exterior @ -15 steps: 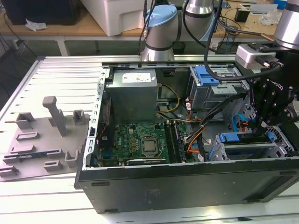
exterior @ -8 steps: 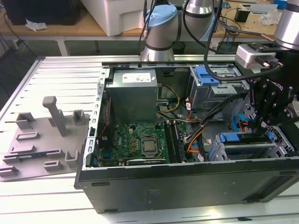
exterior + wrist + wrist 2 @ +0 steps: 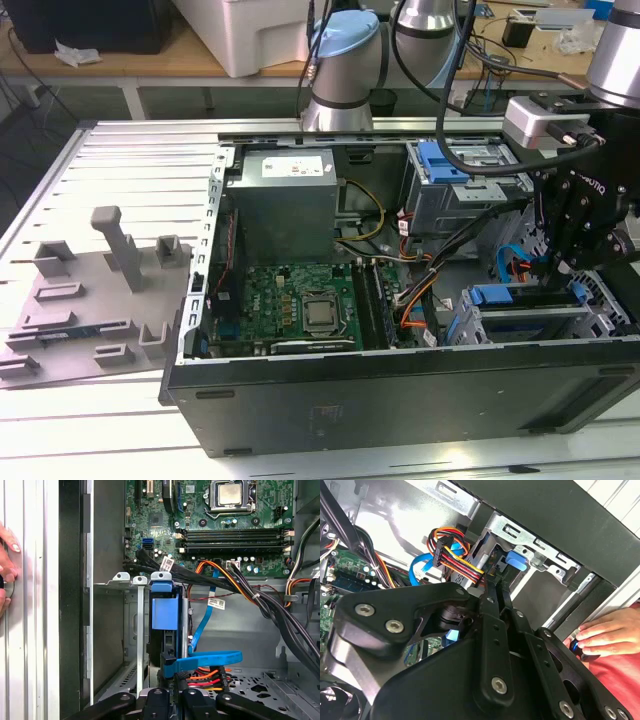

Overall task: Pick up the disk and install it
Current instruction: 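Insert the first disk wire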

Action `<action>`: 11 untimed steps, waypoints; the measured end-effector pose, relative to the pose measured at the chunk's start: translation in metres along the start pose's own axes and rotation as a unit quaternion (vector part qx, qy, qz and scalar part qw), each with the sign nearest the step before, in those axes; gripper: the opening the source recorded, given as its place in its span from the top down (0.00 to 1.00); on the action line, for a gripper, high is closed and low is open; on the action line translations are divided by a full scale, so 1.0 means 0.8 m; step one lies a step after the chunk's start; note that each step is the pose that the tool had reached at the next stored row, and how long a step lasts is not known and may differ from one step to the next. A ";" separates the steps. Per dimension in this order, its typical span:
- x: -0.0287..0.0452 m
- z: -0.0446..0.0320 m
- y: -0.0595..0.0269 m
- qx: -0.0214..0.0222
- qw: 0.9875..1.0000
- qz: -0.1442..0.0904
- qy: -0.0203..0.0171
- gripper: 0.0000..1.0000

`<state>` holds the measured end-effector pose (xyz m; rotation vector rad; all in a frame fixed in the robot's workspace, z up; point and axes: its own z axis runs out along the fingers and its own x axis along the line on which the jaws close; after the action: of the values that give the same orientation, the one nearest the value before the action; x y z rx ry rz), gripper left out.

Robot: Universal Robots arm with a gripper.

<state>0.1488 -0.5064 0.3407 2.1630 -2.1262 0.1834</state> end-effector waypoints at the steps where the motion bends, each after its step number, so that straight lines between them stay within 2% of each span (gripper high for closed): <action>1: 0.0000 0.0001 0.000 0.000 1.000 0.000 0.000 0.83; 11: -0.0001 0.0006 0.000 0.000 1.000 0.000 0.000 0.83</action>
<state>0.1489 -0.5064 0.3402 2.1631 -2.1265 0.1830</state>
